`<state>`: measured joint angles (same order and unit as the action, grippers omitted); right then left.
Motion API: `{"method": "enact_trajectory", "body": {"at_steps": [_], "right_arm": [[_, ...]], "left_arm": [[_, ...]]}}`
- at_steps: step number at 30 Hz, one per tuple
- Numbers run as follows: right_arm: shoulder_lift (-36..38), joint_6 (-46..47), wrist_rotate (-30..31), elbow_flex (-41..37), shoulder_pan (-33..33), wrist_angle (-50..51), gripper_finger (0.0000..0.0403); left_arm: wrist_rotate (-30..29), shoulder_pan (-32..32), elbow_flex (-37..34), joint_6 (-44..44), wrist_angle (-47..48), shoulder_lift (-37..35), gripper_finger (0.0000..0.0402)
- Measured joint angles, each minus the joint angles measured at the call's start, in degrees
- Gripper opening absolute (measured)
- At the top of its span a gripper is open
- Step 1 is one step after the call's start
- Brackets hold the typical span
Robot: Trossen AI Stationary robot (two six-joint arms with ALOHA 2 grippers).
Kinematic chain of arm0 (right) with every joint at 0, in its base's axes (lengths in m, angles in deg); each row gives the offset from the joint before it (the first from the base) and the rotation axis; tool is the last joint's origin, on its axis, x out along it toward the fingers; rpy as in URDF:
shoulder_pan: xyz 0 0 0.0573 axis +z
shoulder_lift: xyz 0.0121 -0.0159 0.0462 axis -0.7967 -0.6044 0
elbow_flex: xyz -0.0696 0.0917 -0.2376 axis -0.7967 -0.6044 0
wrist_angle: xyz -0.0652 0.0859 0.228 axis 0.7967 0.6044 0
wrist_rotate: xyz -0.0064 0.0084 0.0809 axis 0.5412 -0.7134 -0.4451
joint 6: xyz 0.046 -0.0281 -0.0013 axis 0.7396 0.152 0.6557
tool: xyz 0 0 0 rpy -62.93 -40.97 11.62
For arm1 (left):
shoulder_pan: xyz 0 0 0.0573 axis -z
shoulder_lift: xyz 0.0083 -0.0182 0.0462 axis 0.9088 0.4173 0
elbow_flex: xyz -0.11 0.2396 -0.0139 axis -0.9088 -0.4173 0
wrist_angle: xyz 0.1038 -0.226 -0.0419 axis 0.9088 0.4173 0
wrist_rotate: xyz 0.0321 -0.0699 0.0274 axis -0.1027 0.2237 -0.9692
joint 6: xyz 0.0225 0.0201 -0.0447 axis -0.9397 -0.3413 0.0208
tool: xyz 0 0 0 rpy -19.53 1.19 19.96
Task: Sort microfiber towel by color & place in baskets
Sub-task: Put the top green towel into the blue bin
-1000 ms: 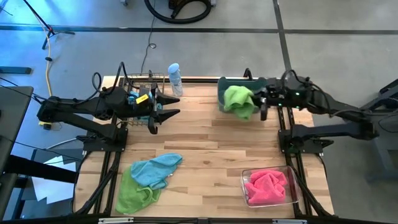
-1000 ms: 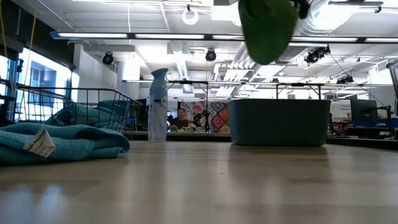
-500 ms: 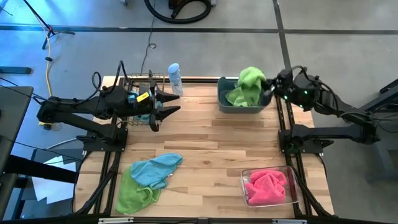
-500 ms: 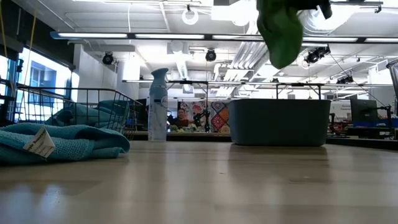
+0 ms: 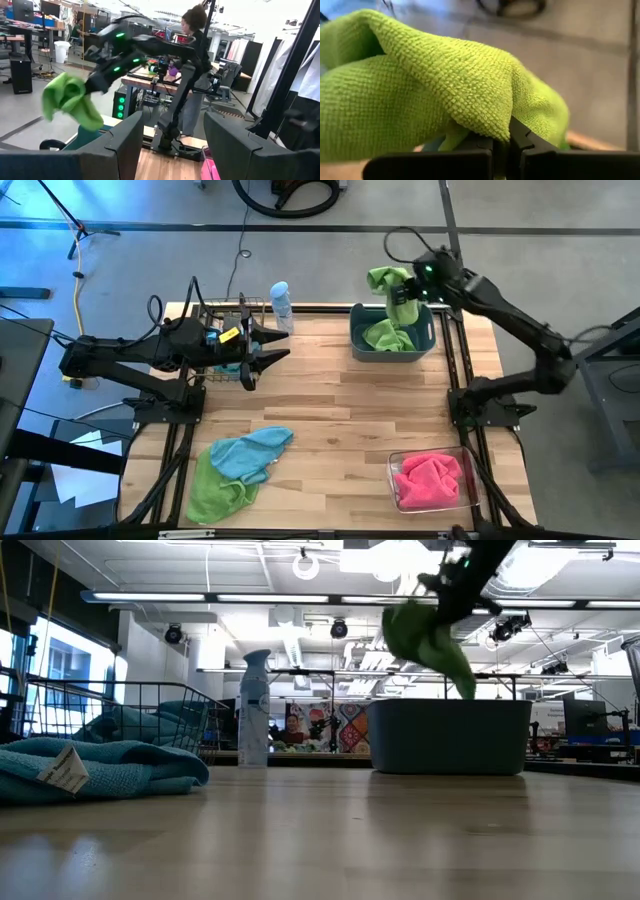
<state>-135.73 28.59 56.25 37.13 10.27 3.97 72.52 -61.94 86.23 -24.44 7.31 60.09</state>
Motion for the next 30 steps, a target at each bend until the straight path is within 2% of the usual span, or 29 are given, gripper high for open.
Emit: {"method": "enact_trajectory", "body": {"at_steps": [3, 8, 14, 18, 21, 30], "right_arm": [[-4.87, 2.79, -6.08, 0.52, -2.77, 4.08, 0.0], [-9.29, 5.68, -8.0, -3.8, -3.61, 7.96, 0.0], [-9.43, 9.71, -12.92, -12.96, -3.61, 4.47, 0.0], [-9.74, 11.44, -12.98, -16.62, -3.63, 1.94, 0.0], [-11.13, 12.59, -13.52, -17.27, -3.61, 1.78, 0.0], [-19.86, 11.37, -20.48, -13.2, -2.55, 4.57, 0.0]], "left_arm": [[0.0, 0.0, 0.0, 0.03, 0.0, 0.0, 0.0195], [0.0, 0.04, 0.0, -0.06, 0.0, 0.0, 0.0195], [0.02, 0.02, 0.0, -0.56, 0.04, 0.0, 0.0195], [0.01, 0.02, 0.0, -0.7, 0.09, 0.0, 0.0195], [0.0, 0.02, 0.0, -0.93, 0.09, 0.0, 0.0195], [0.0, 0.0, 0.0, -0.93, 0.13, 0.0, 0.0195]]}}
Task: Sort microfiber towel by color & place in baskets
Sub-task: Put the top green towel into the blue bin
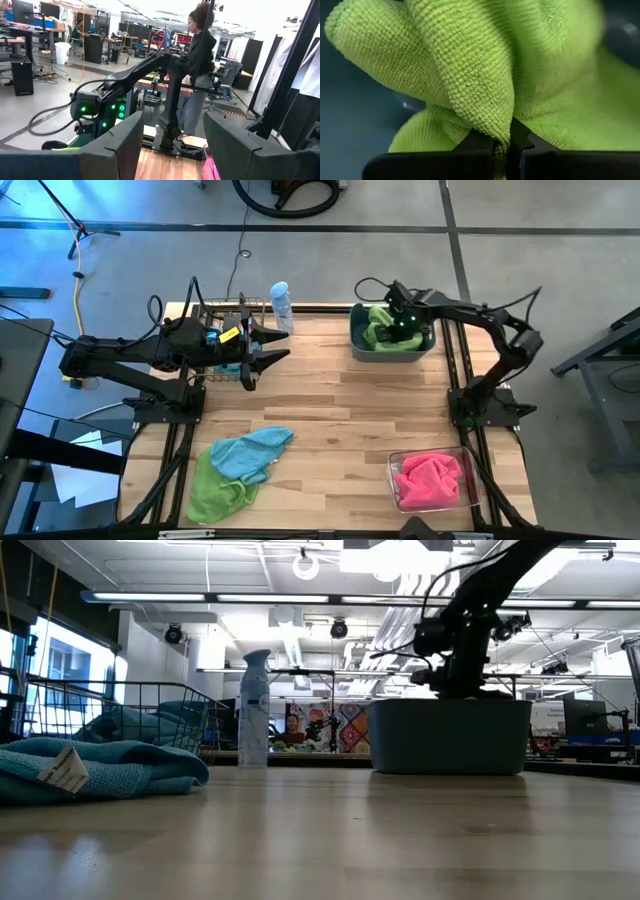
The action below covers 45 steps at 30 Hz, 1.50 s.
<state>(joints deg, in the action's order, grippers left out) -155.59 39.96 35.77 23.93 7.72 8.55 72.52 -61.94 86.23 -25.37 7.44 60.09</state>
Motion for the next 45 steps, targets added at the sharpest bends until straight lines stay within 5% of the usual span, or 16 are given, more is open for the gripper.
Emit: {"method": "enact_trajectory", "body": {"at_steps": [28, 45], "right_arm": [[-10.2, 0.03, 0.05, 0.9, -0.49, 0.61, 0.0004], [-1.67, -2.0, 4.03, 0.86, -0.31, 2.05, 0.0221]], "left_arm": [[-0.01, 0.0, 0.0, -0.02, 0.09, 0.0, 0.0195], [-0.24, 0.0, 0.0, -0.07, 0.09, 0.0, 0.0195]]}}
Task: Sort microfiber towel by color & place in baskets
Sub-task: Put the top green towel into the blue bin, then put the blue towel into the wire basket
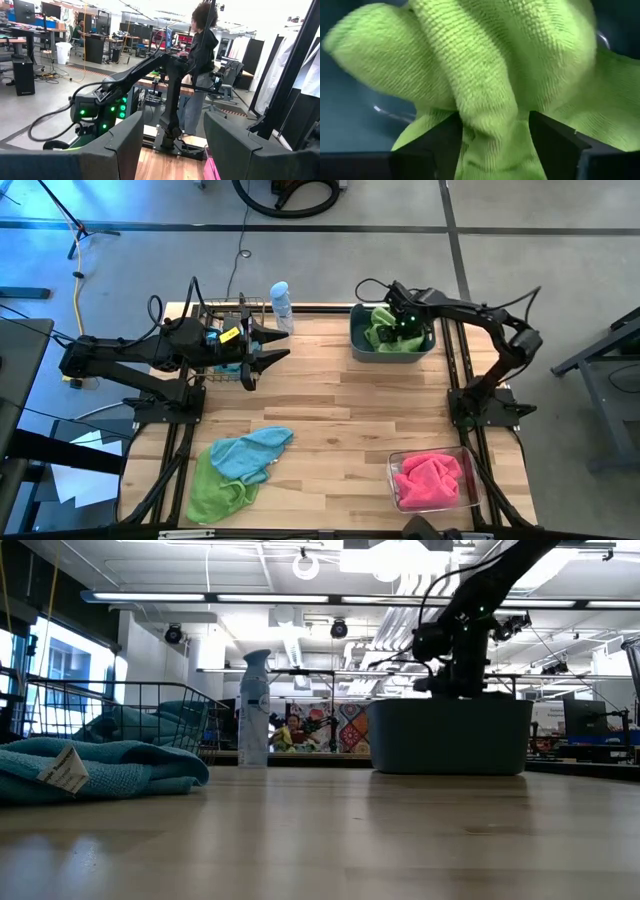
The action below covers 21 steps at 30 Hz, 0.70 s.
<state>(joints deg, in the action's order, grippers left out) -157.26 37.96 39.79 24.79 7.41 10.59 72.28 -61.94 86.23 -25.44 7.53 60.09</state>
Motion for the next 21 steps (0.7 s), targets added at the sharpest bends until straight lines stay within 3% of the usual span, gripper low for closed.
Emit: {"method": "enact_trajectory", "body": {"at_steps": [10, 21], "right_arm": [[7.75, -3.26, -0.26, -0.02, -1.52, 1.96, 0.0243], [25.38, -5.42, -0.5, -0.02, -2.32, -3.92, 0.0243]], "left_arm": [[0.02, 0.0, 0.0, 0.02, 0.33, 0.0, 0.0195], [0.02, 0.0, 0.0, 0.02, 0.35, 0.0, 0.0195]]}}
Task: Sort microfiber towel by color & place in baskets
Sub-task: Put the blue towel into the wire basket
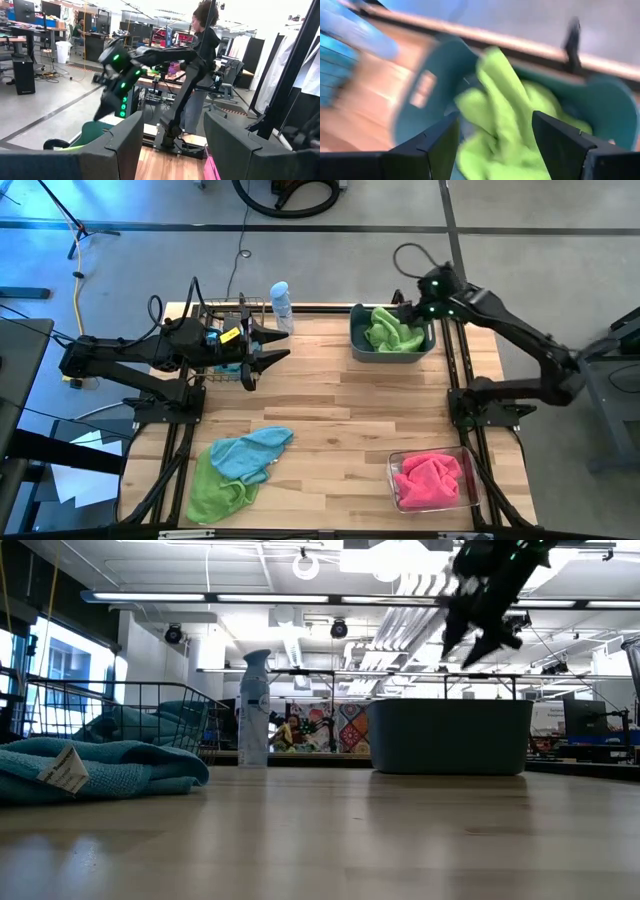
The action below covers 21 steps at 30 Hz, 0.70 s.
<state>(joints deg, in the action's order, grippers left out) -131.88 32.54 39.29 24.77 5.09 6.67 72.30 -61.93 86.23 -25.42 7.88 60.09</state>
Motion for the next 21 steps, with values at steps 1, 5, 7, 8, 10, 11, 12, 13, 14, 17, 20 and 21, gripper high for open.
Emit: {"method": "enact_trajectory", "body": {"at_steps": [1, 5, 7, 8, 10, 11, 12, 13, 14, 17, 20, 21], "right_arm": [[1.59, 0.0, -0.27, 0.0, 0.44, -1.59, 0.0243], [6.85, -0.14, -1.74, 0.0, 2.53, -9.24, 0.0243], [8.49, -0.13, -4.43, 0.0, 3.68, -14.05, 0.0243], [8.99, 0.01, -6.19, 0.0, 4.27, -16.39, 0.0243], [9.2, 0.58, -9.79, 0.0, 5.93, -21.38, 0.0243], [9.11, 0.91, -11.02, 0.0, 7.08, -23.66, 0.0243], [8.86, 0.98, -11.98, 0.0, 8.27, -26.1, 0.0243], [8.52, 0.92, -12.96, 0.0, 9.54, -28.73, 0.0243], [8.11, 0.81, -13.91, 0.0, 10.88, -31.42, 0.0243], [7.0, 0.82, -17.63, 0.0, 14.55, -39.37, 0.0243], [6.64, 1.73, -21.96, 0.0, 17.94, -45.23, 0.0243], [6.64, 1.76, -23.16, 0.0, 19.12, -46.61, 0.0243]], "left_arm": [[-0.02, 0.0, 0.0, 0.0, 0.0, 0.01, 0.0195], [-0.42, 0.0, 0.0, 0.0, -0.32, 0.0, 0.0195], [-0.44, 0.0, 0.0, 0.0, -0.94, 0.02, 0.0195], [-0.44, 0.0, 0.0, 0.0, -1.51, 0.02, 0.0195], [-0.43, 0.0, 0.0, 0.01, -2.5, 0.02, 0.0195], [-0.42, 0.0, 0.0, 0.0, -2.81, 0.02, 0.0195], [-0.42, 0.0, 0.0, 0.0, -3.0, 0.02, 0.0195], [-0.44, 0.0, 0.0, 0.0, -3.08, 0.02, 0.0195], [-0.44, 0.0, 0.0, 0.0, -3.08, 0.02, 0.0195], [-0.44, 0.0, 0.01, 0.0, -3.09, 0.02, 0.0195], [-0.46, 0.0, 0.0, 0.0, -3.13, 0.02, 0.0195], [-0.67, 0.0, 0.02, 0.02, -3.2, 0.02, 0.0195]]}}
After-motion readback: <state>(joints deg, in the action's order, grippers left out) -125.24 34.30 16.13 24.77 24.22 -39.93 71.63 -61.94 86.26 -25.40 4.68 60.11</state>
